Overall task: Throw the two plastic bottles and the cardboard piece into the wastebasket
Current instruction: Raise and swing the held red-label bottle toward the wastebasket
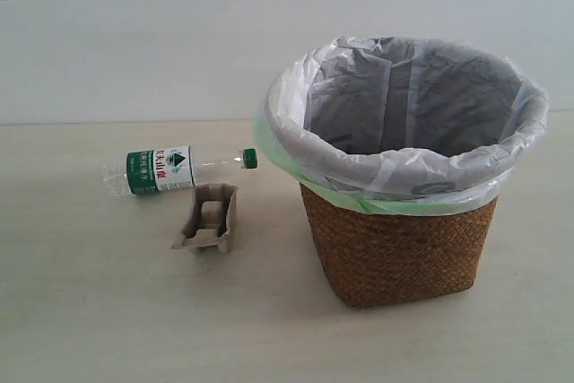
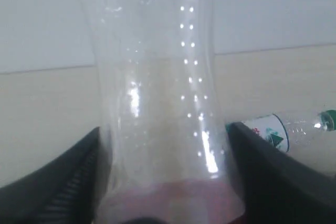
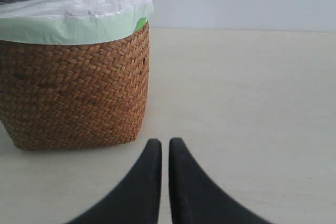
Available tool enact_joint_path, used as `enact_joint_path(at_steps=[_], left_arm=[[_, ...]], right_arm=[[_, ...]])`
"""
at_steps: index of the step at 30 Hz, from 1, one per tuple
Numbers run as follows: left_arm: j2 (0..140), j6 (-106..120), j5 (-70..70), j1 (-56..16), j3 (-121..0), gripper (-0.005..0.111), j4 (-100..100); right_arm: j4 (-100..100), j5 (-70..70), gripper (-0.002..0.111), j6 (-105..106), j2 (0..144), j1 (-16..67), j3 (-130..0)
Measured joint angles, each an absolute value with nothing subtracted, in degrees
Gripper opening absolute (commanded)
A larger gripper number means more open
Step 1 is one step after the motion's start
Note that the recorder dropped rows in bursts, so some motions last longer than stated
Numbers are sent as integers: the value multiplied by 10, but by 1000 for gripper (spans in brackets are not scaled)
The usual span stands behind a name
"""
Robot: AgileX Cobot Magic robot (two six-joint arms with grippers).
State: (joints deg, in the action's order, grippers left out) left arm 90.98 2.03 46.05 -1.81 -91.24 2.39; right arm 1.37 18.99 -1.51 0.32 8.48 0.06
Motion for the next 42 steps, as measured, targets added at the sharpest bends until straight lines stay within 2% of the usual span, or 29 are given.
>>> enact_joint_path(at_steps=[7, 10, 11, 12, 13, 14, 15, 16, 20, 23, 28, 34, 38, 42], left_arm=[[947, 72, 509, -31, -912, 4, -35], [974, 238, 557, -52, -919, 5, -274], [984, 303, 578, -62, -926, 11, -380], [992, 357, 597, -73, -934, 19, -483], [997, 391, 610, -86, -946, 34, -558], [1000, 423, 623, -100, -962, 54, -635], [1001, 448, 633, -115, -983, 94, -694], [1001, 457, 633, -144, -1020, 109, -718], [997, 426, 562, -219, -1060, 100, -597], [1006, 394, 509, -260, -1062, 98, -520], [1021, 372, 469, -270, -1062, 98, -482], [1021, 291, 564, -267, -1063, 94, -259], [1021, 251, 655, -265, -1045, 83, -94], [1021, 241, 693, -264, -1014, 63, -12]], right_arm=[[14, 190, 2, -15, 3, 85, 1], [14, 190, 2, -15, 3, 85, 1], [14, 190, 2, -15, 3, 85, 1], [14, 190, 2, -15, 3, 85, 1], [14, 190, 2, -15, 3, 85, 1], [14, 190, 2, -15, 3, 85, 1], [14, 190, 2, -15, 3, 85, 1], [14, 190, 2, -15, 3, 85, 1], [14, 190, 2, -15, 3, 85, 1], [14, 190, 2, -15, 3, 85, 1], [14, 190, 2, -15, 3, 85, 1], [14, 190, 2, -15, 3, 85, 1], [14, 190, 2, -15, 3, 85, 1], [14, 190, 2, -15, 3, 85, 1]])
